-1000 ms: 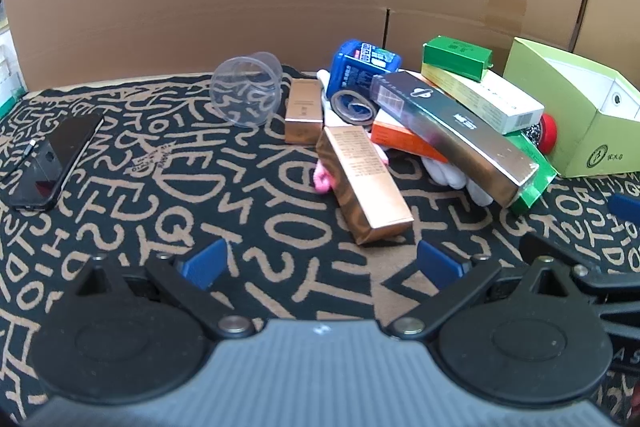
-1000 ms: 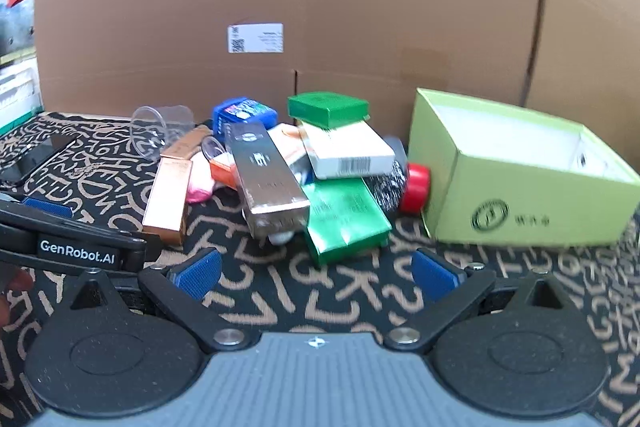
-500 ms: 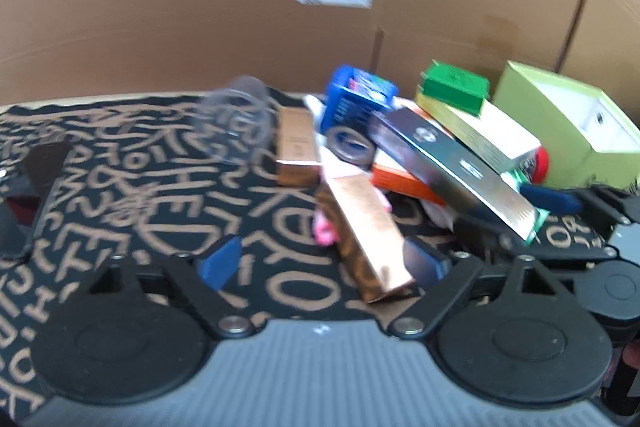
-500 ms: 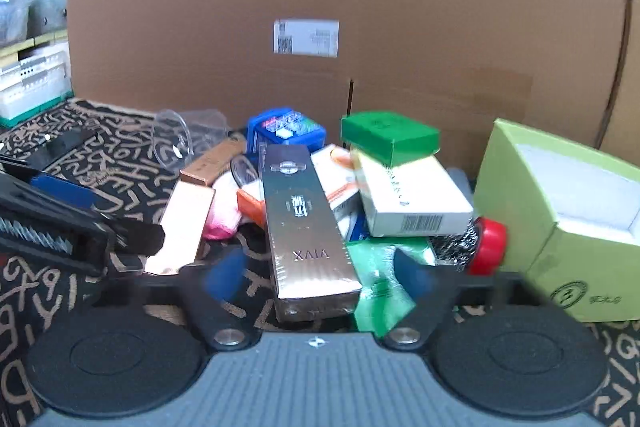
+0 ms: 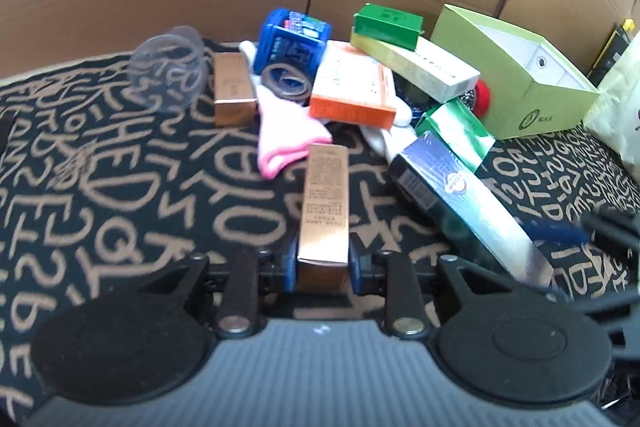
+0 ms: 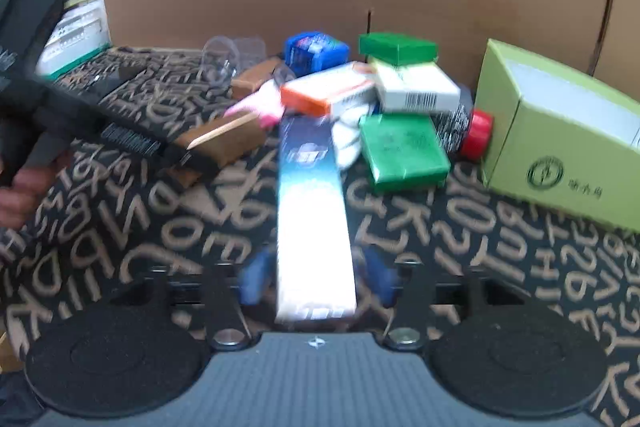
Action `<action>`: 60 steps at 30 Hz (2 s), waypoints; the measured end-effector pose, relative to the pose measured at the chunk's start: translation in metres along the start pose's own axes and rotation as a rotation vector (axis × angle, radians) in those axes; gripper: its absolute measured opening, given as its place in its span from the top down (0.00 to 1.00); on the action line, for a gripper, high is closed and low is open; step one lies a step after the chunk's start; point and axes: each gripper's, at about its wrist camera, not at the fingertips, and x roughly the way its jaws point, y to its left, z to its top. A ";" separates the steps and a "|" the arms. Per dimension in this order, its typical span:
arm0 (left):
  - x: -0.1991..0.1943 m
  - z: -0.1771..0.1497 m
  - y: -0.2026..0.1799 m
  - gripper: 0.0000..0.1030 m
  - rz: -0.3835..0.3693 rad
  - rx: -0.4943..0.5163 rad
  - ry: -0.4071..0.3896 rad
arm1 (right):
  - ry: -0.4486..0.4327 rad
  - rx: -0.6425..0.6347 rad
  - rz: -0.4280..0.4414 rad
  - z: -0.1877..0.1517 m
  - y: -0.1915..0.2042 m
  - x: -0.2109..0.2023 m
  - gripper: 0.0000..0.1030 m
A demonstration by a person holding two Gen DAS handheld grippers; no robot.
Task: Organize objects
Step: 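Grasp copper box with left gripper while right gripper grasps silver box, drop silver into green box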
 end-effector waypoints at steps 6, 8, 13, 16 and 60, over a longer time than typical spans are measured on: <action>0.016 0.008 -0.018 0.59 0.082 0.086 -0.012 | -0.011 -0.003 -0.021 0.014 0.000 0.024 0.44; 0.015 0.007 -0.023 0.77 0.110 0.125 -0.012 | 0.006 0.019 0.009 0.009 -0.004 0.026 0.58; -0.008 0.013 -0.031 0.78 -0.025 0.078 -0.011 | -0.064 0.145 0.069 0.006 -0.027 -0.014 0.58; -0.027 0.034 -0.055 0.78 -0.158 0.096 -0.058 | -0.117 0.165 0.033 0.020 -0.053 -0.043 0.58; 0.000 0.095 -0.166 0.00 -0.055 0.143 -0.351 | -0.283 0.231 -0.293 0.064 -0.170 -0.074 0.21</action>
